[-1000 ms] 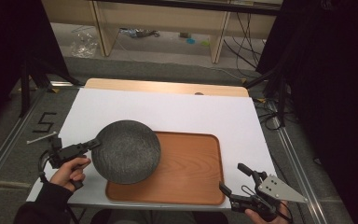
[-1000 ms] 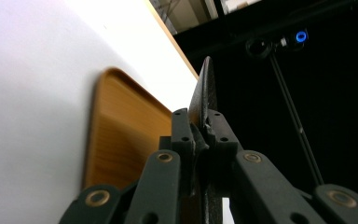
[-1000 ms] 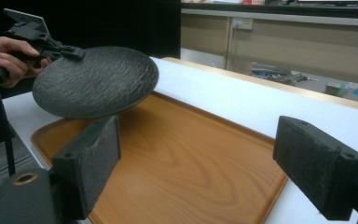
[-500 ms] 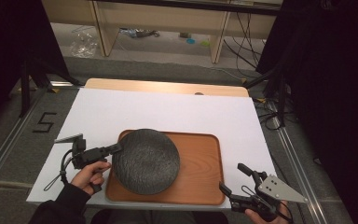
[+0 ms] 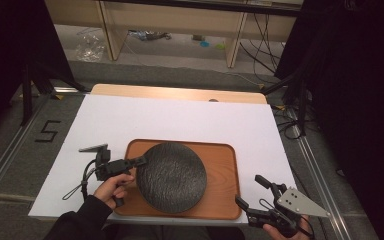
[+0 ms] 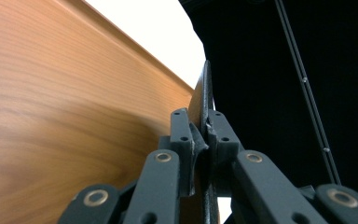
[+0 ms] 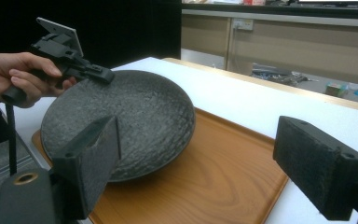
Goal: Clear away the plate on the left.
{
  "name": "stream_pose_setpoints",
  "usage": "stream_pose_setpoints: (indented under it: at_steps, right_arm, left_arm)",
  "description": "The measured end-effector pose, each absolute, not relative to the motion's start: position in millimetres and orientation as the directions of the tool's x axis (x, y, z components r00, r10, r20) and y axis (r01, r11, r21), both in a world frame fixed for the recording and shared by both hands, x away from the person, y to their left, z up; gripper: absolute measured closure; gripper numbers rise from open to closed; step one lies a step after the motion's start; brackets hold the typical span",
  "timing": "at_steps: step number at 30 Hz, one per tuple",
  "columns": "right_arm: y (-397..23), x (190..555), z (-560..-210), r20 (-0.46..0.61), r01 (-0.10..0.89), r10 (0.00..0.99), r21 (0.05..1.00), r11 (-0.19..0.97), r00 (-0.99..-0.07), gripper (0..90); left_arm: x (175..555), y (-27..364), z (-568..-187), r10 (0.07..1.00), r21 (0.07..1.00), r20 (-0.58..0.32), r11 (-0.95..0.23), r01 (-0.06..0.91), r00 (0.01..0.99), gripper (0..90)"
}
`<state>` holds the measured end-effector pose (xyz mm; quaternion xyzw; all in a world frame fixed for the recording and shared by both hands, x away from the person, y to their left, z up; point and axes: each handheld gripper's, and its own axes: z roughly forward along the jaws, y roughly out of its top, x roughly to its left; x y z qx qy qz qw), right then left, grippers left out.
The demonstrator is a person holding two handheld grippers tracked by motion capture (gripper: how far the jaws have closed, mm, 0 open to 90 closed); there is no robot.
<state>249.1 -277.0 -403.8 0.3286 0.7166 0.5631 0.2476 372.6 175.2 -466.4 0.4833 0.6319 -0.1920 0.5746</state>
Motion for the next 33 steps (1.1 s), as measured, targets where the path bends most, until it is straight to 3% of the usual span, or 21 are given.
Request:
stream_pose_setpoints:
  at_steps: [15,19,24,33]
  right_arm:
    - [-276.9,247.9,-403.5,0.035,0.205,0.746,0.969,0.137,-0.665,16.1]
    - [-276.3,247.7,-403.5,0.032,0.207,0.748,0.968,0.142,-0.663,16.1]
    - [-276.3,247.6,-403.3,0.034,0.205,0.748,0.969,0.139,-0.663,16.1]
    - [-277.0,247.7,-403.5,0.038,0.212,0.749,0.967,0.138,-0.661,16.5]
  left_arm:
    - [376.2,154.6,-476.0,0.447,0.326,-0.885,0.4,0.857,0.129,82.0]
    - [377.1,154.6,-476.2,0.517,0.361,-0.845,0.362,0.86,0.137,84.2]
    - [378.9,154.6,-480.1,0.553,0.405,-0.812,0.299,0.864,0.189,86.1]
    - [380.9,153.6,-479.3,0.647,0.479,-0.712,0.166,0.862,0.271,81.3]
